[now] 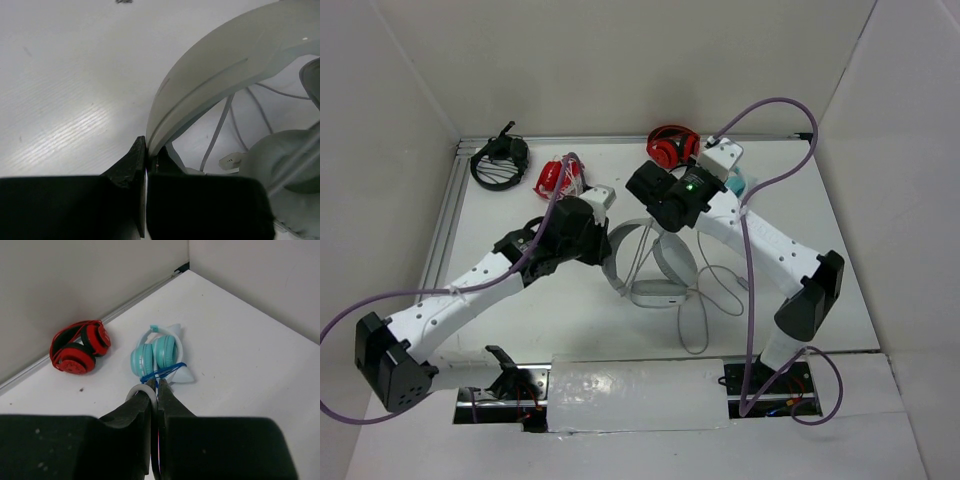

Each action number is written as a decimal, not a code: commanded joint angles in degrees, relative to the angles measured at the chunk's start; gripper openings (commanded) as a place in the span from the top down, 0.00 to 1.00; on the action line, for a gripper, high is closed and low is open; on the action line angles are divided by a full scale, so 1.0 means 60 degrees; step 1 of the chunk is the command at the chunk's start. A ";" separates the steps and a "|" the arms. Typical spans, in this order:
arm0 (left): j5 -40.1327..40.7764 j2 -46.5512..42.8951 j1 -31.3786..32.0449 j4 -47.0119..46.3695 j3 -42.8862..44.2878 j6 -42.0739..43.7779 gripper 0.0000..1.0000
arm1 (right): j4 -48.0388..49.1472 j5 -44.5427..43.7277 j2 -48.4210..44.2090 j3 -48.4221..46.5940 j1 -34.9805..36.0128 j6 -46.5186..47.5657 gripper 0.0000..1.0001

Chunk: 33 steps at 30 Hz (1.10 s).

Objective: Wrap the headphones

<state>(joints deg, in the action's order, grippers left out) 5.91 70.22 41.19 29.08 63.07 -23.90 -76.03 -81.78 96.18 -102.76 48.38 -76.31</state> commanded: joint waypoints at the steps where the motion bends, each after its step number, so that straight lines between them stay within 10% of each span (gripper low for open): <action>1: -0.2444 -0.0860 0.0166 -0.1300 -0.0344 0.1271 1.00 | -0.1142 -0.2104 -0.0107 -0.0510 -0.0460 -0.1311 0.89; 5: -0.3298 -0.1331 0.0196 -0.1624 -0.0623 0.1507 1.00 | -0.0678 -0.1228 -0.0064 -0.0612 -0.0402 -0.1141 1.00; 8: -0.3533 -0.1434 0.0181 -0.1770 -0.0638 0.1610 1.00 | 0.3341 0.0973 -0.0280 0.0087 -0.0475 0.3122 1.00; 9: -0.3505 -0.1347 0.0196 -0.1713 -0.0609 0.1610 1.00 | 0.5545 0.2656 -0.0689 0.1816 -0.0896 0.7649 1.00; 10: -0.3447 -0.1303 0.0196 -0.1683 -0.0580 0.1610 1.00 | 0.7539 0.5312 -0.1331 0.2921 -0.0900 0.8637 1.00; 11: -0.3287 -0.1244 0.0181 -0.1654 -0.0565 0.1581 1.00 | 1.0285 1.1502 -0.2701 0.3947 -0.2162 0.8806 1.00; 13: -0.3197 -0.1200 0.0196 -0.1508 -0.0521 0.1522 1.00 | 1.2369 1.6059 -0.3502 0.5925 -0.3517 0.8575 1.00; 27: -0.4604 -0.2327 0.0225 -0.1683 -0.0113 0.1509 1.00 | 1.2979 1.8202 -0.3682 0.6477 -0.4415 1.0727 1.00; 33: -0.3098 -0.2431 0.0239 -0.1127 0.1028 0.1113 1.00 | 1.3856 1.8332 -0.3944 0.7341 -0.4592 1.0814 1.00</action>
<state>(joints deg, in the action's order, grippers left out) -15.29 57.60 42.28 25.56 62.41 -13.82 0.23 26.65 74.11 -60.53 21.41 -13.50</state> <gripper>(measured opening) 0.086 0.038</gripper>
